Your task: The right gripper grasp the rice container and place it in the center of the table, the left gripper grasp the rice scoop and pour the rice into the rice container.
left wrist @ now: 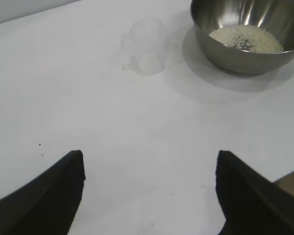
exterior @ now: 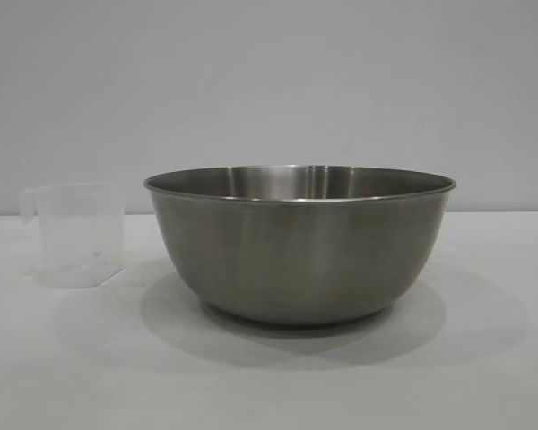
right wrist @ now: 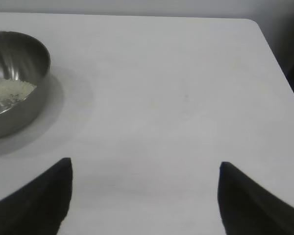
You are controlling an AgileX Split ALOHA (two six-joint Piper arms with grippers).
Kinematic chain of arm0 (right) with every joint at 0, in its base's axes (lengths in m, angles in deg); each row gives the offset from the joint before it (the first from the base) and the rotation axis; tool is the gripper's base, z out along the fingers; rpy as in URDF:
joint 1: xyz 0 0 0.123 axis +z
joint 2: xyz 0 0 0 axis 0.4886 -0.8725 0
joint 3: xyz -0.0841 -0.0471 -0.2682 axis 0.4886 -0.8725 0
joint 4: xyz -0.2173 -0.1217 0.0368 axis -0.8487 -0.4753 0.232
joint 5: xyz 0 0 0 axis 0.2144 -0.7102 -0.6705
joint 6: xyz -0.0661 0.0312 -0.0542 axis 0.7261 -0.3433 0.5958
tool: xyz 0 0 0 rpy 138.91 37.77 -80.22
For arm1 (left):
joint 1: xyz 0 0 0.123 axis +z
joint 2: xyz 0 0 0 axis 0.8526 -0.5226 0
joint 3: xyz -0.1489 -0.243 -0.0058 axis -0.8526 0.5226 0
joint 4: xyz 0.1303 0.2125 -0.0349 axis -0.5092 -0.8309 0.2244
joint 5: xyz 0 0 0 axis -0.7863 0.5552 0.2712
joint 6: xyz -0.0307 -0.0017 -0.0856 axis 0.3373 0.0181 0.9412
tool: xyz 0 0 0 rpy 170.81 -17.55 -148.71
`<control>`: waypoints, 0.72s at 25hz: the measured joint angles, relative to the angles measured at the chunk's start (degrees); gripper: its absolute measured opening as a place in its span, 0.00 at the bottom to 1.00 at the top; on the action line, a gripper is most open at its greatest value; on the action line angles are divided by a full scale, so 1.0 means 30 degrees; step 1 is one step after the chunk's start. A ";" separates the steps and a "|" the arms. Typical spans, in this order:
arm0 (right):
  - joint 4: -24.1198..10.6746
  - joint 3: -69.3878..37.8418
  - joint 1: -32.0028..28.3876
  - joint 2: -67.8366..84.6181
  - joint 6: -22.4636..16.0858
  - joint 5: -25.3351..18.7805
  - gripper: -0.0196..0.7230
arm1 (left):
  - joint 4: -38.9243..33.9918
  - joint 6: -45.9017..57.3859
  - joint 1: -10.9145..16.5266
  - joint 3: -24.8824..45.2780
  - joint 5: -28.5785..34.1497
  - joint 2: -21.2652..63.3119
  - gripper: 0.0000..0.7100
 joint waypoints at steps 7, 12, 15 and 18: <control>0.0000 0.0000 0.0000 0.0000 0.0000 0.0000 0.75 | 0.0000 0.0000 0.0000 0.0000 0.0000 0.0000 0.66; 0.0000 0.0000 0.0000 0.0000 0.0000 0.0000 0.75 | 0.0000 -0.0038 0.0695 0.0000 0.0000 0.0027 0.66; 0.0000 0.0000 0.0000 0.0000 0.0000 0.0000 0.75 | 0.0000 -0.0038 0.2284 0.0000 0.0000 0.0076 0.66; 0.0000 0.0000 0.0000 0.0000 0.0000 0.0000 0.75 | 0.0000 -0.0038 0.4451 0.0000 0.0000 0.0121 0.66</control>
